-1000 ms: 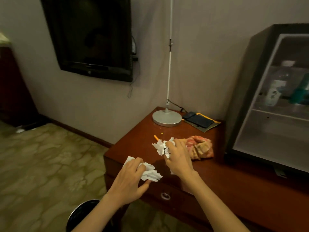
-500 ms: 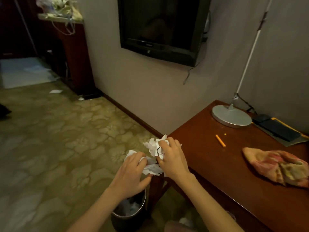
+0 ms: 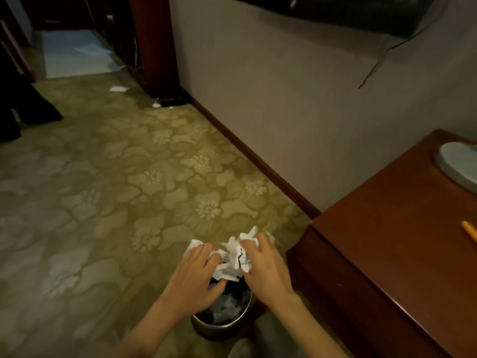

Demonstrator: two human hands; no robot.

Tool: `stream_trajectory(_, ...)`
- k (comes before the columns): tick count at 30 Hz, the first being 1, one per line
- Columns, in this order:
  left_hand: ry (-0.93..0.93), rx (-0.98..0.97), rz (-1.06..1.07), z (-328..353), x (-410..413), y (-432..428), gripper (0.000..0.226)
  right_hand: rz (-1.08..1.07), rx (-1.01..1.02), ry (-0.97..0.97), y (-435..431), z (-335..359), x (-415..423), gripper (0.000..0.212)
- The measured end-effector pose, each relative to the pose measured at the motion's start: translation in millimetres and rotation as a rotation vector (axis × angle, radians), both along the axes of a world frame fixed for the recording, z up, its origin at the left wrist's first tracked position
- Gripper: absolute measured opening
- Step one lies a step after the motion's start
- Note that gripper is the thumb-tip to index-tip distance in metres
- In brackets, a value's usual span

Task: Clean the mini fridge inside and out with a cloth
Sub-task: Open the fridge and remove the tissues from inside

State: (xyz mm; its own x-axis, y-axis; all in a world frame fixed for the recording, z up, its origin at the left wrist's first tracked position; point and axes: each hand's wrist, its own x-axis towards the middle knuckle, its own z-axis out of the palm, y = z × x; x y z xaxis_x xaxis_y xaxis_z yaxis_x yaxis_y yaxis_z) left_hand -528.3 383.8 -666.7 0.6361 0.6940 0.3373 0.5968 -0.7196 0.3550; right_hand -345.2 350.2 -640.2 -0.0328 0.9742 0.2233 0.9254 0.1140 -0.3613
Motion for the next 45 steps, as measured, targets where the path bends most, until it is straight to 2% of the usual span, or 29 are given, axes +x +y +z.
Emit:
stream_trajectory(3,0.008,-0.047,0.014,-44,-3,12,0.022,0.054,-0.06,0.005,20,-49,-9,0.045)
stream_trajectory(7,0.02,-0.093,0.029,-107,-7,23,0.021,-0.057,-0.122,0.019,41,-113,-13,0.056)
stream_trajectory(11,0.06,-0.149,0.061,-177,-13,27,0.022,-0.076,-0.186,0.052,47,-185,-9,0.038)
stream_trajectory(16,0.081,-0.228,0.073,-248,-8,24,0.024,-0.107,-0.287,0.174,49,-246,-9,0.044)
stream_trajectory(20,0.127,-0.22,0.07,-276,-2,23,0.028,-0.059,-0.372,0.157,46,-271,-11,0.046)
stream_trajectory(27,0.169,-0.13,0.115,-271,-7,22,0.038,-0.033,-0.412,0.129,41,-270,-10,0.05)
stream_trajectory(34,0.159,-0.062,0.136,-247,-16,17,0.035,-0.021,-0.456,0.048,28,-248,-16,0.053)
stream_trajectory(45,0.183,-0.008,0.106,-171,-21,-10,0.033,0.027,-0.315,0.021,-13,-176,-19,0.047)
